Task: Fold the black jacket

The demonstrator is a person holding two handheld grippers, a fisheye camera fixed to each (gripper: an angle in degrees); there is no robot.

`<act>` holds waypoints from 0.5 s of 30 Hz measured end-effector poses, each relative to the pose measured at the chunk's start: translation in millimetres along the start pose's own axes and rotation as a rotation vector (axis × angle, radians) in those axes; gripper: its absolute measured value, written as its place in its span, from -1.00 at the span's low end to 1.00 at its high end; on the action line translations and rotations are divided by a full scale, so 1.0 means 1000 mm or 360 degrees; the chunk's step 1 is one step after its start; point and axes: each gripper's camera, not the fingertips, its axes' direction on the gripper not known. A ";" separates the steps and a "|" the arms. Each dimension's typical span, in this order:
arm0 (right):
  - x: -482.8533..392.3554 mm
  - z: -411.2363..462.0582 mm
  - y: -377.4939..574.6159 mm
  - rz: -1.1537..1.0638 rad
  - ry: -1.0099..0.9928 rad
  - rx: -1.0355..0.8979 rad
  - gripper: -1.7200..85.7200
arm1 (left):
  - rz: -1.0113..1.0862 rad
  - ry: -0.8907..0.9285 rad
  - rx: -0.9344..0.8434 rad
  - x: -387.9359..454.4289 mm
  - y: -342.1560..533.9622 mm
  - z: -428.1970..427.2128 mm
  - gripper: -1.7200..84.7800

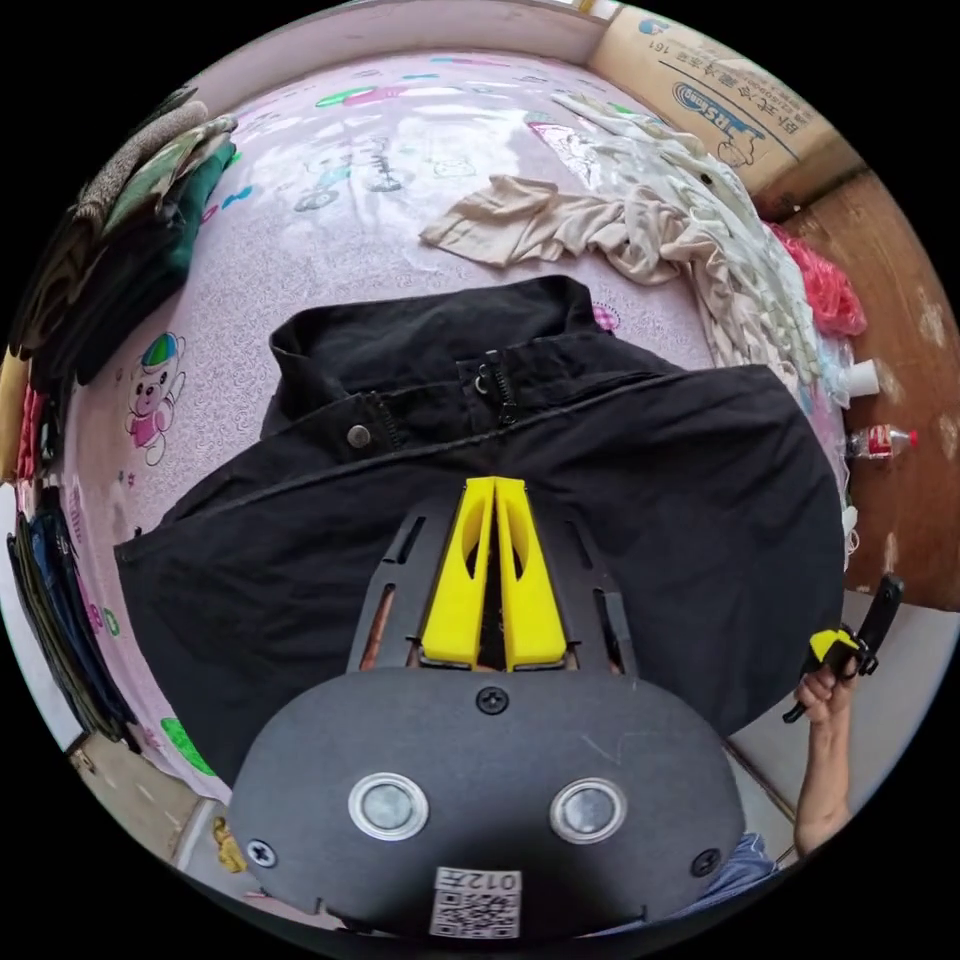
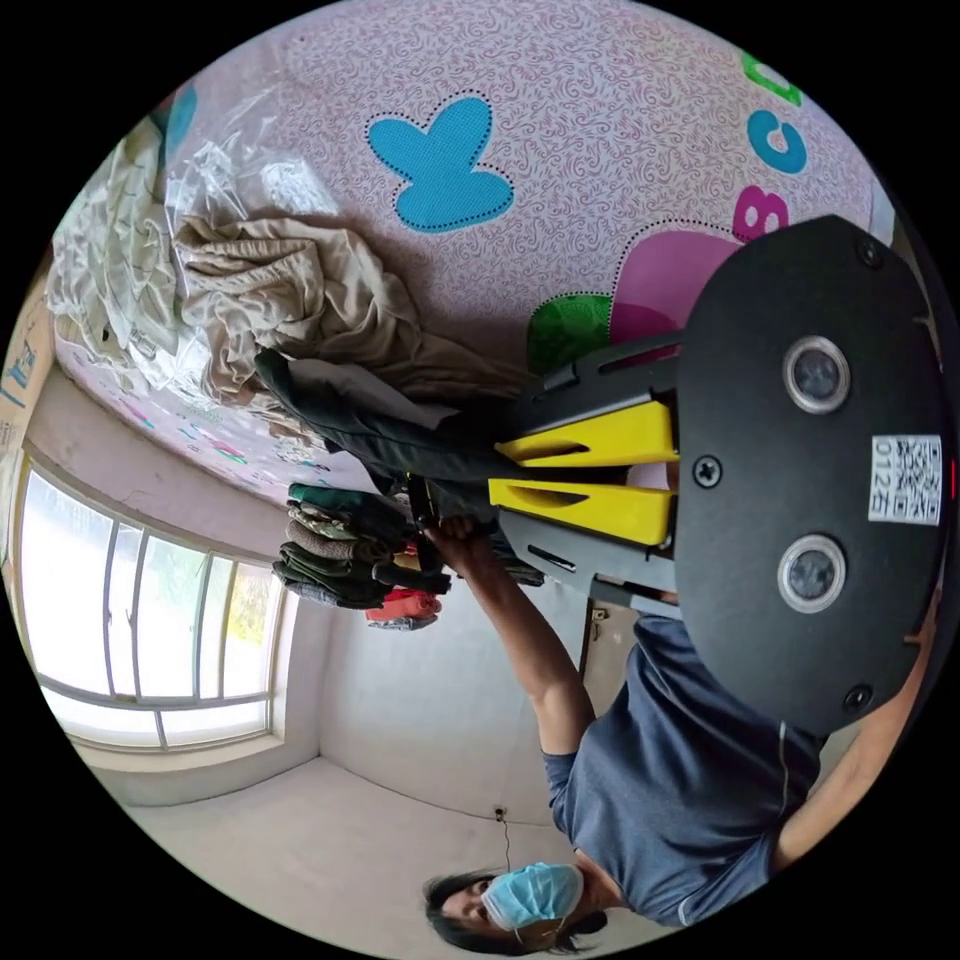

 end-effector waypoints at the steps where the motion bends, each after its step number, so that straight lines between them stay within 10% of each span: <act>1: -0.012 0.003 -0.004 -0.0021 0.0028 -0.0004 -0.95 | -0.0044 0.0042 0.0008 -0.006 0.001 -0.003 -0.95; 15: -0.073 0.052 -0.035 -0.0038 0.0149 -0.0026 -0.95 | 0.0128 0.0254 -0.0217 -0.003 0.156 -0.021 -0.95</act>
